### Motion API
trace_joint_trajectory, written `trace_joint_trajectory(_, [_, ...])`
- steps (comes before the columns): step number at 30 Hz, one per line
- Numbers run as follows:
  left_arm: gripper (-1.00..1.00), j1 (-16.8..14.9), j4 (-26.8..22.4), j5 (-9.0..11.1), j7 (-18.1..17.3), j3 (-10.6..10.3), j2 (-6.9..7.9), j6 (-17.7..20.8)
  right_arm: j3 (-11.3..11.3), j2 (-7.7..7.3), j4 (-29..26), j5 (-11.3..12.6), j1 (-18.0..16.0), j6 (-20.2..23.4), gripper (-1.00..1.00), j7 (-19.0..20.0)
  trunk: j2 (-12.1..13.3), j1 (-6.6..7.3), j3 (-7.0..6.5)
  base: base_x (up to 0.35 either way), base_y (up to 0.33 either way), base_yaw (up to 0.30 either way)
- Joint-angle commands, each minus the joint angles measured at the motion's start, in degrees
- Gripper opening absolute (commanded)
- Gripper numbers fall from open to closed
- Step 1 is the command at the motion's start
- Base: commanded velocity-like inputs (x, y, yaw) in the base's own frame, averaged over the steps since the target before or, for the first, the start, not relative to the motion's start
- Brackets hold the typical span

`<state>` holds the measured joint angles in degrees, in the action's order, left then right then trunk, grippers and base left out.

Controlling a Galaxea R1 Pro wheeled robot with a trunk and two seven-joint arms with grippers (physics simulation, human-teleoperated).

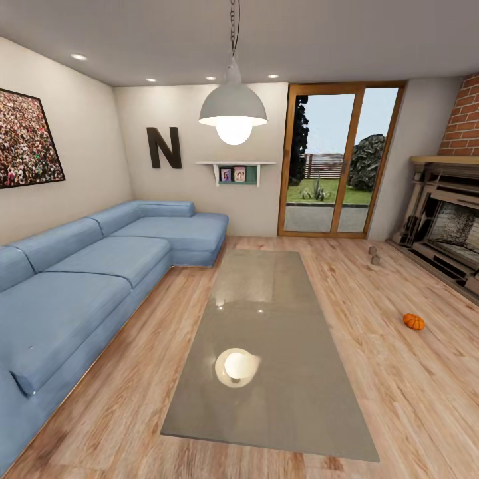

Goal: Place each of the two pumpkins and all three candles from the living room inside a cabinet in the living room (use any cabinet), then make sure every cabinet is closed, and position the cauldron so it is next to a table in the living room.

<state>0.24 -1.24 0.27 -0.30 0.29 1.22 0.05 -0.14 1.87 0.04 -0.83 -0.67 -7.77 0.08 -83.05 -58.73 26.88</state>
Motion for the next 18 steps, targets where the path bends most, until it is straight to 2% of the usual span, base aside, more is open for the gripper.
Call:
trace_joint_trajectory(1, [1.00, 0.03, -0.09, -0.16, -0.14, -0.02, -0.15, -0.10, -0.05, 0.02, 0.05, -0.07, -0.03, -0.58, 1.00, 0.01, -0.03, 0.00, 0.05, 0.000, 0.000, 0.000])
trace_joint_trajectory(7, [1.00, 0.10, 0.35, 0.15, -0.38, -0.10, -1.57, -0.31, -0.09, 0.10, 0.05, -0.05, -0.03, -2.39, 1.00, -0.11, -0.03, 0.00, 0.05, -0.083, 0.000, 0.000])
trace_joint_trajectory(18, [1.00, 0.11, 0.46, 0.41, -0.41, -0.06, -1.82, -0.32, -0.12, 0.15, 0.05, 0.06, -0.03, -2.76, 1.00, -0.06, -0.03, 0.00, 0.05, -0.319, 0.000, 0.000])
